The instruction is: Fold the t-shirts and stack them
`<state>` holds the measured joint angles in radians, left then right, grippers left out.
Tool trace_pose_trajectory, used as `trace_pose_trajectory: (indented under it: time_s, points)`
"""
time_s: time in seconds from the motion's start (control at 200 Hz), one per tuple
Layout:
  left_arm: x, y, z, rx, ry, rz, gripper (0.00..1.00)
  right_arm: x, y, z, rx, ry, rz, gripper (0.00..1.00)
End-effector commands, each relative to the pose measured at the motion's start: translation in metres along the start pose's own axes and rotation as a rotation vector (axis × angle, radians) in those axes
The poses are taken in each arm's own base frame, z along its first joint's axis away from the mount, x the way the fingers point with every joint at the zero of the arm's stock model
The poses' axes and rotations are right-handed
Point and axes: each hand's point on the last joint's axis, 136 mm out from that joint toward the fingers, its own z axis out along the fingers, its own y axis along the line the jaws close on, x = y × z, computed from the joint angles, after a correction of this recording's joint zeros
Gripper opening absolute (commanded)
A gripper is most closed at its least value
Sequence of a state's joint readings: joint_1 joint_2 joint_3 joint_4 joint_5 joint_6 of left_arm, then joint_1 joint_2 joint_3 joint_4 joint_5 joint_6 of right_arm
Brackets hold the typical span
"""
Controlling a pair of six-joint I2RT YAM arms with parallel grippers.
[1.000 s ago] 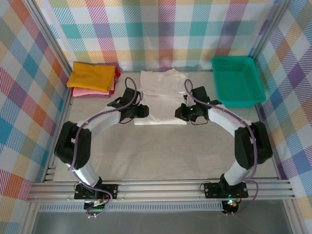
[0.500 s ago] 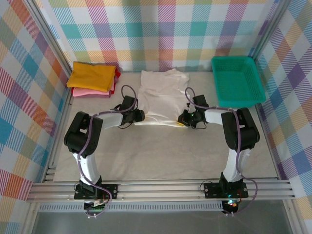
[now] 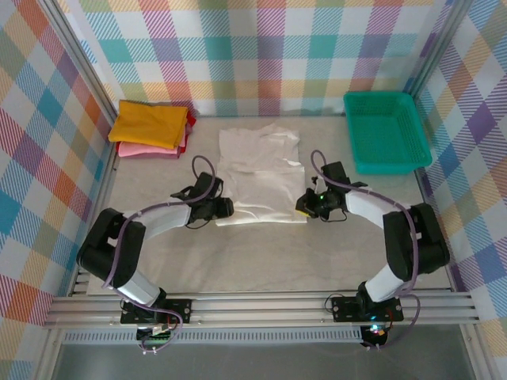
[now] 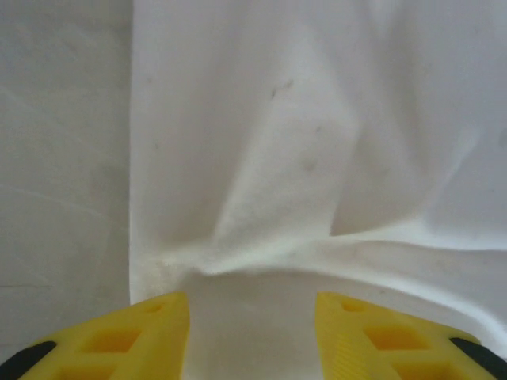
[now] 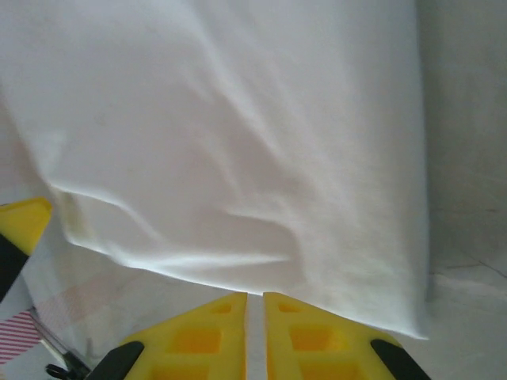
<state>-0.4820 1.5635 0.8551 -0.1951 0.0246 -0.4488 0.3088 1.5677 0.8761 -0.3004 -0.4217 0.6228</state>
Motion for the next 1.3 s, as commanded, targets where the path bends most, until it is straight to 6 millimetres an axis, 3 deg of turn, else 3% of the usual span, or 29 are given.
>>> trace_pose_trajectory:
  time_s: [0.0, 0.085, 0.23, 0.39, 0.555, 0.66, 0.895, 1.04, 1.07, 1.15, 1.185, 1.295]
  points:
    - [-0.057, -0.025, -0.036, 0.021, -0.131, 0.057, 0.48, -0.026, 0.035, -0.018, -0.04, -0.053, -0.016, 0.15]
    - [-0.085, -0.044, -0.028, 0.061, -0.156, 0.097, 0.46, -0.051, 0.05, -0.009, -0.067, -0.063, -0.043, 0.14]
    - [-0.111, -0.058, 0.018, 0.09, -0.13, 0.112, 0.35, -0.1, 0.062, 0.013, -0.047, -0.112, -0.067, 0.12]
    - [-0.127, -0.042, 0.065, 0.053, -0.117, 0.084, 0.33, -0.141, 0.051, 0.05, -0.002, -0.114, -0.04, 0.1]
    - [-0.151, -0.023, 0.096, 0.021, -0.134, 0.058, 0.32, -0.166, 0.034, 0.085, 0.029, -0.101, 0.0, 0.09]
    - [-0.174, -0.011, 0.105, -0.011, -0.157, 0.047, 0.33, -0.187, 0.025, 0.095, 0.072, -0.131, 0.007, 0.09]
    - [-0.227, -0.021, 0.096, 0.001, -0.246, 0.049, 0.34, -0.227, 0.027, 0.097, 0.034, -0.194, 0.058, 0.12]
    - [-0.263, -0.016, 0.086, -0.009, -0.297, 0.033, 0.37, -0.251, 0.045, 0.074, -0.02, -0.239, 0.065, 0.16]
    - [-0.262, -0.012, 0.082, -0.014, -0.282, 0.027, 0.37, -0.253, 0.051, 0.069, -0.033, -0.241, 0.061, 0.17]
    - [-0.271, -0.017, 0.055, 0.001, -0.324, 0.024, 0.38, -0.253, 0.074, 0.048, -0.075, -0.239, 0.008, 0.21]
    - [-0.279, -0.027, 0.032, 0.04, -0.38, 0.029, 0.39, -0.247, 0.084, 0.039, -0.095, -0.225, -0.016, 0.22]
    - [-0.254, -0.037, -0.015, 0.137, -0.443, 0.007, 0.42, -0.213, 0.099, 0.007, -0.136, -0.233, -0.081, 0.23]
